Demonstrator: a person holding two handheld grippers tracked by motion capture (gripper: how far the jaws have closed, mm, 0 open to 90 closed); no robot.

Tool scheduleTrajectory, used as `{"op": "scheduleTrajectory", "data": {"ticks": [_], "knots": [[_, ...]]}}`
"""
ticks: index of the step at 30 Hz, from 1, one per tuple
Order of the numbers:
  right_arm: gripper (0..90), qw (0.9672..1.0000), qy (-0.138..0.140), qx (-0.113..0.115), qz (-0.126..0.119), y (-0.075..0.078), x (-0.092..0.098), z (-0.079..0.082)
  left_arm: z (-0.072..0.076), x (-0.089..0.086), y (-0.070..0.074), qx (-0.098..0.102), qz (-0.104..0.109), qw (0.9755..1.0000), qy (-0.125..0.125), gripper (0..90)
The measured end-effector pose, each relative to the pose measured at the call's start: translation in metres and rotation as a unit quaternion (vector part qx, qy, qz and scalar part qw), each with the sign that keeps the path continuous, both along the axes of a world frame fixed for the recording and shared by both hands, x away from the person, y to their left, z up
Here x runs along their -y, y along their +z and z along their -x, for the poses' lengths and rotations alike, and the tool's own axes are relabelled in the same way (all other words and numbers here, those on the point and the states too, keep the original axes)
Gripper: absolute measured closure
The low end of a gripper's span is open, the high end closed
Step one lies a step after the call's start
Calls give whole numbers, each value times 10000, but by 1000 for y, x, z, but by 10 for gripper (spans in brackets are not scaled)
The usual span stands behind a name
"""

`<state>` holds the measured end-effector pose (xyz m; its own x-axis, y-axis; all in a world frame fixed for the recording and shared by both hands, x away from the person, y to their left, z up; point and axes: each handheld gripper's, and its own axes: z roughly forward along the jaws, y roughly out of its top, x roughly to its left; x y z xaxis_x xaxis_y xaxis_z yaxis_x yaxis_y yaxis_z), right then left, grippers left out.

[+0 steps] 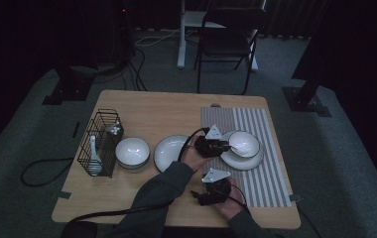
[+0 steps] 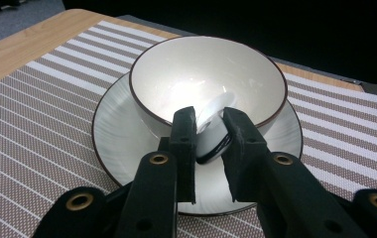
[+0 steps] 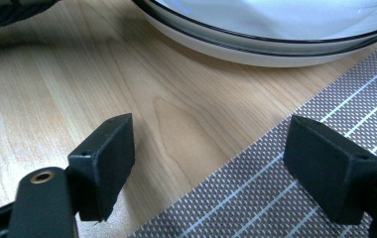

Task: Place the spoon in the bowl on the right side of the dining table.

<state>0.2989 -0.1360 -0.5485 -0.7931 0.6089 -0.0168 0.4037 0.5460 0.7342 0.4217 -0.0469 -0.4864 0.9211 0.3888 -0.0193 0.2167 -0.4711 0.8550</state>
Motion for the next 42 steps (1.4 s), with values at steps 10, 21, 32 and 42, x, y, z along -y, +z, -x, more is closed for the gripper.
{"op": "scheduleTrajectory", "data": {"ticks": [10,21,32,42], "knots": [[199,10000,11,-1,-1,0,0,0,3,-13,3,-105,-20,9999,15,711],[198,10000,15,-15,-1,0,0,0,5,-38,11,-255,125,9995,156,624],[200,10000,17,-7,2,0,0,0,17,-58,22,-259,95,9992,291,566],[199,10000,18,-10,3,0,0,0,24,-74,32,-162,20,9988,460,548]]}}
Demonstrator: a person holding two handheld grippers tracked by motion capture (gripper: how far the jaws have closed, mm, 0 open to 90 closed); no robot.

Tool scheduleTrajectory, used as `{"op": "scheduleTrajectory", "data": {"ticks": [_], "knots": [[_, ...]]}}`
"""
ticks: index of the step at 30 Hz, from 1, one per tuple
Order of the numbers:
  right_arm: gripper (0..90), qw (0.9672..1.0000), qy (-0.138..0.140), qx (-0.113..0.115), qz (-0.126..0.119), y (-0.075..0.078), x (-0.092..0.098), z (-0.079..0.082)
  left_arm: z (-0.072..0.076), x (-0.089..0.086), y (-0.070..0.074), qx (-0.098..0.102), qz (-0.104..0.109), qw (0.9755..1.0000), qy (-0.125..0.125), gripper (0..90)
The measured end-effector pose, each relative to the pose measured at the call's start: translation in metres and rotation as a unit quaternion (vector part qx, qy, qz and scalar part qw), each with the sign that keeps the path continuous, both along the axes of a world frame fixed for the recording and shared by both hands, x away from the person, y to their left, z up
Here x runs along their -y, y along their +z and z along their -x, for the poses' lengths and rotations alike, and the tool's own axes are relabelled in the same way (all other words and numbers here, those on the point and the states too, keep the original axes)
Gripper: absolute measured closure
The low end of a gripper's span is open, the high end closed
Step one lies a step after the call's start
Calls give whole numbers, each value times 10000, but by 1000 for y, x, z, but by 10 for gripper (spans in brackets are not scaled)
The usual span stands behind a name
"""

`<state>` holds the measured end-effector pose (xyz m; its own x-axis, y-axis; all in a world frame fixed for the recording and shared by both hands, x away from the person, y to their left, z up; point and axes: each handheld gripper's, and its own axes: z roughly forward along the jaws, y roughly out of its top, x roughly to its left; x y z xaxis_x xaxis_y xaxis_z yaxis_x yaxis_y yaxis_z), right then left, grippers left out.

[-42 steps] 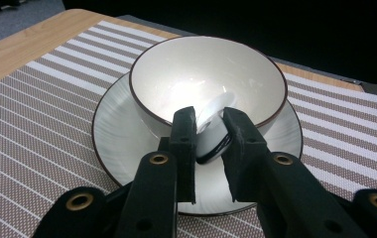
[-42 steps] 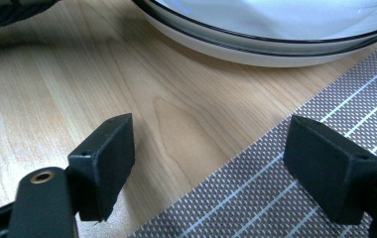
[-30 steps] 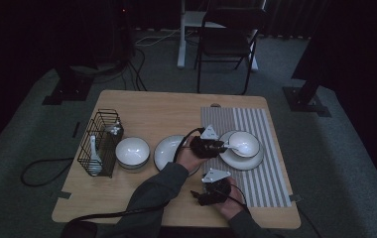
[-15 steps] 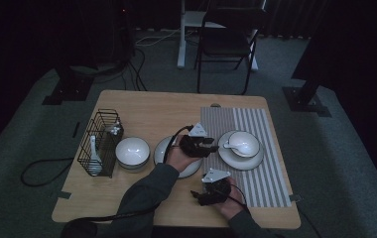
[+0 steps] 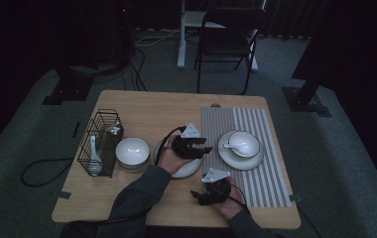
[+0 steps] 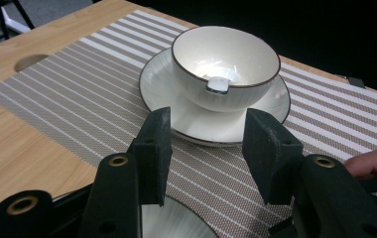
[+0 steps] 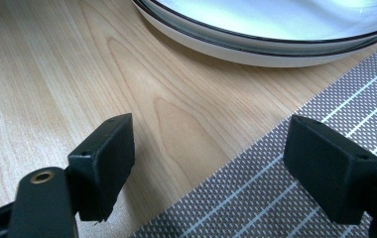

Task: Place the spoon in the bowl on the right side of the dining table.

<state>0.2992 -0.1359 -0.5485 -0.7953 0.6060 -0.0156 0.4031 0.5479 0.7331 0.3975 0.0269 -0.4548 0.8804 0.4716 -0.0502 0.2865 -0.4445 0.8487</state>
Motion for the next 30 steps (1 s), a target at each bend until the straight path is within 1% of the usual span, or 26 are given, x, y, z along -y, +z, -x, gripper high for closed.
{"op": "scheduleTrajectory", "data": {"ticks": [5,8,10,13,22,23,27,30], "knots": [[199,10000,4,1,-5,0,0,0,4,-8,7,77,-12,10000,7,541],[192,10000,4,1,-2,0,0,0,7,-13,10,121,22,9999,2,537],[184,10000,23,-4,2,0,-1,0,12,-19,13,219,-7,9998,5,536],[183,10000,22,-5,2,0,-1,0,15,-23,16,263,-40,9996,11,531],[183,10000,25,-15,-6,0,-1,0,23,-41,29,337,-59,9994,76,522],[183,10000,25,-15,-6,0,-1,0,23,-41,29,337,-59,9994,76,521],[183,10000,25,-11,-3,0,-1,0,27,-52,34,385,-136,9991,130,522],[183,10000,22,-8,-2,0,-1,0,30,-59,38,408,-122,9989,171,522]]}}
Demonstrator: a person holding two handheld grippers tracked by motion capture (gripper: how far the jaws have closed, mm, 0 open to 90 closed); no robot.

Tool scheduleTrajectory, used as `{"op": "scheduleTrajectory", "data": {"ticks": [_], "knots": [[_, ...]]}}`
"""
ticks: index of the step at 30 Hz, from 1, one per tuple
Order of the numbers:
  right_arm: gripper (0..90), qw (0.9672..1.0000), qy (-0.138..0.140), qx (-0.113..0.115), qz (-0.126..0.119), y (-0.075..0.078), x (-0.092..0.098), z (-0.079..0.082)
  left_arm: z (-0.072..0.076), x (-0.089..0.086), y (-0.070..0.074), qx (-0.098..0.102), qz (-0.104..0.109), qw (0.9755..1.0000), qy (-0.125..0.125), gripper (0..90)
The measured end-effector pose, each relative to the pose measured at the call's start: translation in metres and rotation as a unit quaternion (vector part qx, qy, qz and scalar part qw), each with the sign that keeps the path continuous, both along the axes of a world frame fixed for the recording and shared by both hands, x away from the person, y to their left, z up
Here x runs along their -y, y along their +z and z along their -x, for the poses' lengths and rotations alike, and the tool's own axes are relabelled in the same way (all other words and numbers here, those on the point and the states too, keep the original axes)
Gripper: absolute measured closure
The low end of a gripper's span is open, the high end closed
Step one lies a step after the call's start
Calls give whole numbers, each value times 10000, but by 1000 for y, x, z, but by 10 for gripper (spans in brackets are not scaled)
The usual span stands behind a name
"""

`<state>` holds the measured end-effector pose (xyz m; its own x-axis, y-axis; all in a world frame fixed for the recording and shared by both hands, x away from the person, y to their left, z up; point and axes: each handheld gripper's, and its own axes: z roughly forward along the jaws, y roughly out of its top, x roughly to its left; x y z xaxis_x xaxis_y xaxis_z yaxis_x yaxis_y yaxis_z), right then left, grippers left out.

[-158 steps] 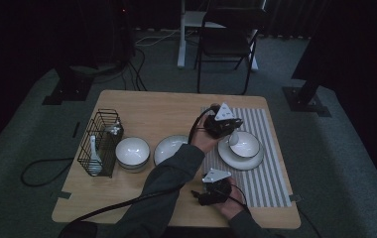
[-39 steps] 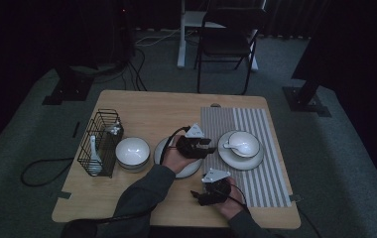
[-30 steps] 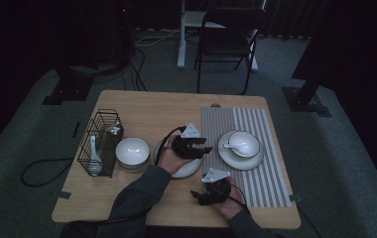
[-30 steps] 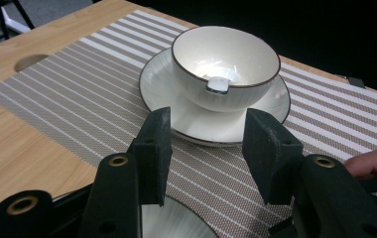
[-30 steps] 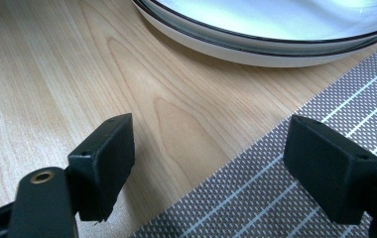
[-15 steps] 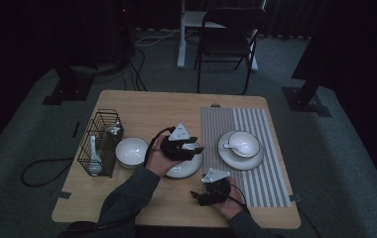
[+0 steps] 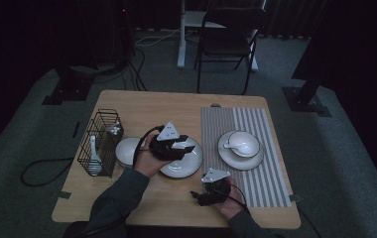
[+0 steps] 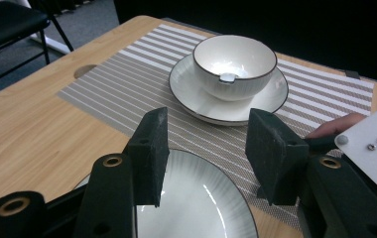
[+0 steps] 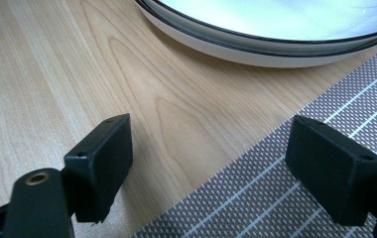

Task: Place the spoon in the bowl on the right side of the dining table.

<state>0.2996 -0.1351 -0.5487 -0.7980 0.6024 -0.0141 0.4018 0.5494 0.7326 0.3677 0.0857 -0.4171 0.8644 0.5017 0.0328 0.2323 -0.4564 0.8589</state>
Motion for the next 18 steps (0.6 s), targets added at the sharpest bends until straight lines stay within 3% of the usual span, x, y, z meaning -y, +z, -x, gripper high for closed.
{"op": "scheduleTrajectory", "data": {"ticks": [8,18], "knots": [[183,10000,-2,1,9,0,0,0,4,-20,6,83,-41,9999,142,520],[183,10000,-4,-8,5,0,0,0,5,-42,10,100,63,9994,322,521]]}}
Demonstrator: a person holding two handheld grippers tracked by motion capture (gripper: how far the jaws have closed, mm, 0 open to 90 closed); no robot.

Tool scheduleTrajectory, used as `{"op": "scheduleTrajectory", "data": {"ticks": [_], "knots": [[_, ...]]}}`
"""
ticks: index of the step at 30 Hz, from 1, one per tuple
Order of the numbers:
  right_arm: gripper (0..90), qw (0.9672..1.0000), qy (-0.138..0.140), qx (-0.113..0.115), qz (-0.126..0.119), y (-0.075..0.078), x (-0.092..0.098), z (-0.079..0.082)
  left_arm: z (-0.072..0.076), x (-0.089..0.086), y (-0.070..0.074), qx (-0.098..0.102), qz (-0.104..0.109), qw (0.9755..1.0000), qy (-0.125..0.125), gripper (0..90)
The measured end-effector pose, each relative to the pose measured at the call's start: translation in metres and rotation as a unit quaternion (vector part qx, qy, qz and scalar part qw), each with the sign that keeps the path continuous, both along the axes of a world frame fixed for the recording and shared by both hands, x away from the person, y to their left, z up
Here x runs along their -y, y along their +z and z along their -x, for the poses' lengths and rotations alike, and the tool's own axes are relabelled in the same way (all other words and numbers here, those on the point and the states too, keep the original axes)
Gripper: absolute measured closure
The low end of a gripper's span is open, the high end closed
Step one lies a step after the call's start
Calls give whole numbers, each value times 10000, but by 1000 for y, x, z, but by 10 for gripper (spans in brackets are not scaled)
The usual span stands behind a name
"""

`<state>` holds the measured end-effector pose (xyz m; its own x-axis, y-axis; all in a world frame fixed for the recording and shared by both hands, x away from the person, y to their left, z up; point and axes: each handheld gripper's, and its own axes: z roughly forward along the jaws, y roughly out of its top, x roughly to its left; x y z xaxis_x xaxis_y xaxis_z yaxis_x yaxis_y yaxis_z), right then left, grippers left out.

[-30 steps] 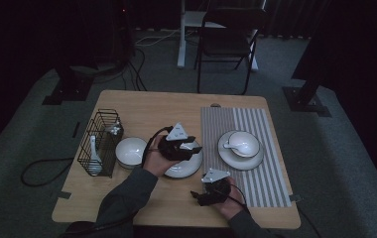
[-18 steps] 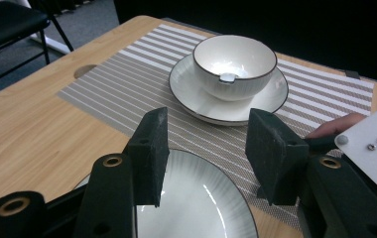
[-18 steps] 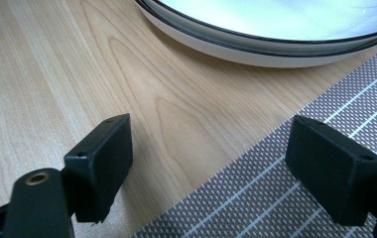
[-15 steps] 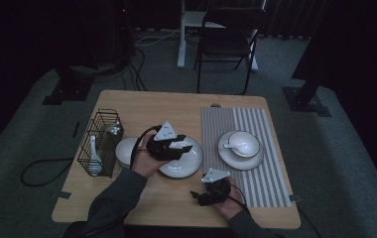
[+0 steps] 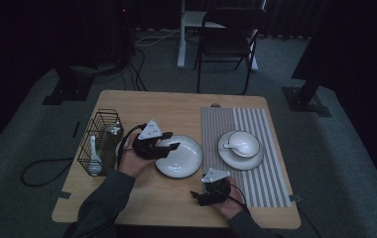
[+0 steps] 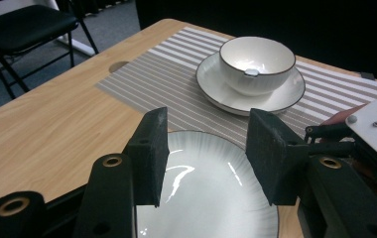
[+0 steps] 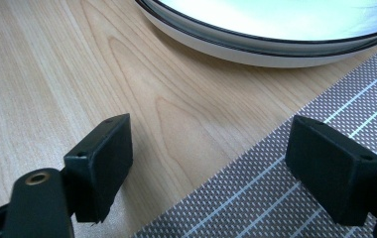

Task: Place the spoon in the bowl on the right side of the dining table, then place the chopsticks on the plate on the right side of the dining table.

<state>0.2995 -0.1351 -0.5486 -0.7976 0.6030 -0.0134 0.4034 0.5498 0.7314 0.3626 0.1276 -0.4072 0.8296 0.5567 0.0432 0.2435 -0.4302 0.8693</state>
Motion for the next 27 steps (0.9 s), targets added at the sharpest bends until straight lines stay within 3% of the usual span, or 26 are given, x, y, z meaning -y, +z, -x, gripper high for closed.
{"op": "scheduleTrajectory", "data": {"ticks": [27], "knots": [[182,10000,0,8,2,0,0,0,3,-29,25,212,31,9995,246,521]]}}
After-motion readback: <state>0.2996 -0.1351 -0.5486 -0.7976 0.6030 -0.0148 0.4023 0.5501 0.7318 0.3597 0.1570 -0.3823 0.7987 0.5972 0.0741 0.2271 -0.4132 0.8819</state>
